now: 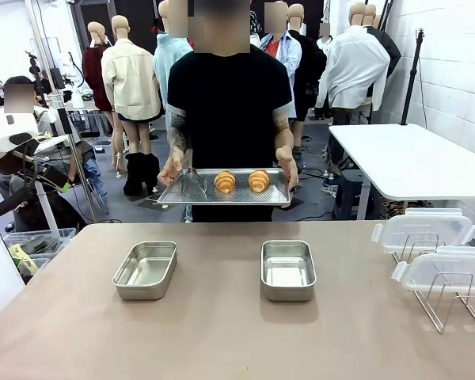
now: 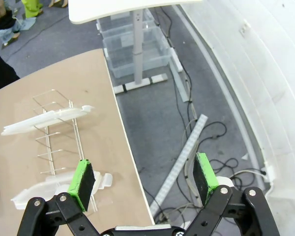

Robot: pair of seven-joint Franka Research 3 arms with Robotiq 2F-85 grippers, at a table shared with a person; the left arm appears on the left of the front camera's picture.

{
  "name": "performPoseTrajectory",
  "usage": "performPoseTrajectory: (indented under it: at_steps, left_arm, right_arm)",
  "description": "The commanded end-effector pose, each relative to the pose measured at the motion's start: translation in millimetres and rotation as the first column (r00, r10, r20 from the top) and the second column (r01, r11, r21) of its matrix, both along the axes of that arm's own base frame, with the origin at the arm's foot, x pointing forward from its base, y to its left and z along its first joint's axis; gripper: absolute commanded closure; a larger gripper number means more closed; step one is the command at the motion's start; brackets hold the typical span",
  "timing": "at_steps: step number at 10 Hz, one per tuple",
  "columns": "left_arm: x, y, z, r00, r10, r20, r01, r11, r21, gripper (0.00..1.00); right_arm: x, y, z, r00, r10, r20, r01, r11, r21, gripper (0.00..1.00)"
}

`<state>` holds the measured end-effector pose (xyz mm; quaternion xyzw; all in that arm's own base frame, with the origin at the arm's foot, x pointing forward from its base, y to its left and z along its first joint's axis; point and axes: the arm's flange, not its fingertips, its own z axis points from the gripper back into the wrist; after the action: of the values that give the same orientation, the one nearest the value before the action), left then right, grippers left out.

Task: Place the bread in airtight containers.
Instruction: Lift both Airtight Container.

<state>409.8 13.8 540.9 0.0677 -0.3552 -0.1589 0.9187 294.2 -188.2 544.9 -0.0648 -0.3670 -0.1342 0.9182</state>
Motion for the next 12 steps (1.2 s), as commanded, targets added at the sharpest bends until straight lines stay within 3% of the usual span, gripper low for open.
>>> performPoseTrajectory:
  at_steps: [1, 8, 9, 10, 12]
  left_arm:
    - [0.3, 1.2, -0.4, 1.0, 0.009, -0.001, -0.009, 1.0, -0.002, 0.0]
    - [0.0, 0.0, 0.0, 1.0, 0.0, 0.0, 0.0, 1.0, 0.0, 0.0]
    - [2.3, -30.7, 9.4, 0.998, -0.059, 0.016, 0.058, 0.997, 0.046, 0.0]
    - [-0.6, -57.3, 19.5, 0.999, -0.047, 0.022, 0.045, 0.995, 0.09, 0.0]
    - [-5.6, -86.7, 32.7, 0.998, -0.02, -0.059, 0.025, 0.996, 0.087, 0.0]
  right_arm:
    - [0.6, 0.0, -2.7, 1.0, 0.01, -0.006, -0.01, 1.0, 0.013, 0.0]
    - [0.0, 0.0, 0.0, 1.0, 0.0, 0.0, 0.0, 1.0, 0.0, 0.0]
    - [18.4, 38.9, 31.8, 0.999, 0.029, -0.014, -0.03, 0.998, -0.06, 0.0]
    - [38.2, 84.7, 59.4, 0.997, 0.03, -0.066, -0.036, 0.995, -0.091, 0.0]
    - [75.4, 159.4, 91.7, 0.986, -0.115, -0.116, 0.104, 0.99, -0.097, 0.0]
